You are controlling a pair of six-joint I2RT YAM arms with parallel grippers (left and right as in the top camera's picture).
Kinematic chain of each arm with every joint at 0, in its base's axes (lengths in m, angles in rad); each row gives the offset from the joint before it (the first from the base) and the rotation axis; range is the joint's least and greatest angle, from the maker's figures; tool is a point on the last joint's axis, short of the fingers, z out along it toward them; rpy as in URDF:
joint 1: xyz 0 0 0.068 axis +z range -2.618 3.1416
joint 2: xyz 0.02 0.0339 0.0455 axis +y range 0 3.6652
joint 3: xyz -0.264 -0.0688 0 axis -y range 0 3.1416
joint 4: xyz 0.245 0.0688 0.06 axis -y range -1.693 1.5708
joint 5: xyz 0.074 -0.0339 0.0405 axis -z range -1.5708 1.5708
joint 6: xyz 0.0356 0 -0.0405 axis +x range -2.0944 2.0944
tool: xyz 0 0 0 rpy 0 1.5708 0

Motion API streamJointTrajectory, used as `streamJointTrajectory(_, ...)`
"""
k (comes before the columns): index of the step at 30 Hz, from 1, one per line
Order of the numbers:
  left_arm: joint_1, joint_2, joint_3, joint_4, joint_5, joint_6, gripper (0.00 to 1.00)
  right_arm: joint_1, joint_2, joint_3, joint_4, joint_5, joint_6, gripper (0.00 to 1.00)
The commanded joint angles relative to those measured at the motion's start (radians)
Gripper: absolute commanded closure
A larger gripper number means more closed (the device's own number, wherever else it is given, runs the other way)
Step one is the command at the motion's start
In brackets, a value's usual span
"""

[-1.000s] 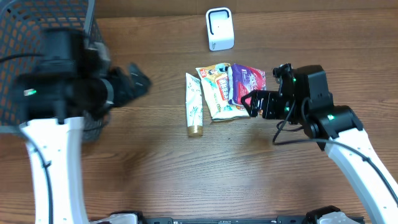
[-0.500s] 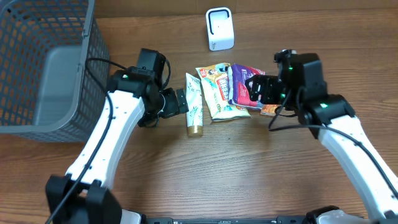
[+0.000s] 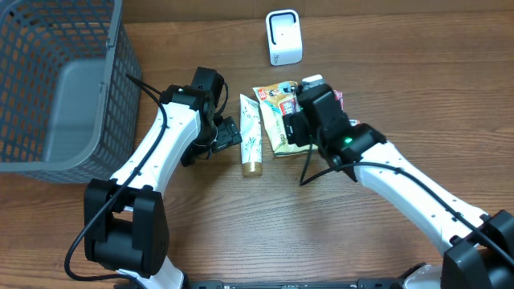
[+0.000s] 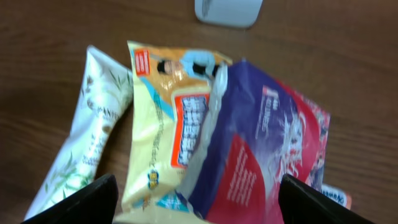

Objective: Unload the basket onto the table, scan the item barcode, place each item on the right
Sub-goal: 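Reach the right gripper toward the purple package beside the snack bag, then grasp the purple package with the right gripper and lift it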

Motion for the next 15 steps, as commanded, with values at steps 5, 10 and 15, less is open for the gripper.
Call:
streamJointTrajectory(5,0.0,0.013,-0.004,-0.022,-0.02,-0.025,0.0,0.001,0.18,0.1,0.011,0.124,-0.029,0.18)
streamJointTrajectory(10,0.0,0.013,-0.004,-0.043,-0.02,-0.024,0.0,0.002,0.283,0.127,0.029,0.137,-0.027,0.23)
streamJointTrajectory(15,0.0,0.013,-0.004,-0.045,-0.02,-0.024,0.0,0.001,0.299,0.127,0.01,0.18,-0.027,0.41)
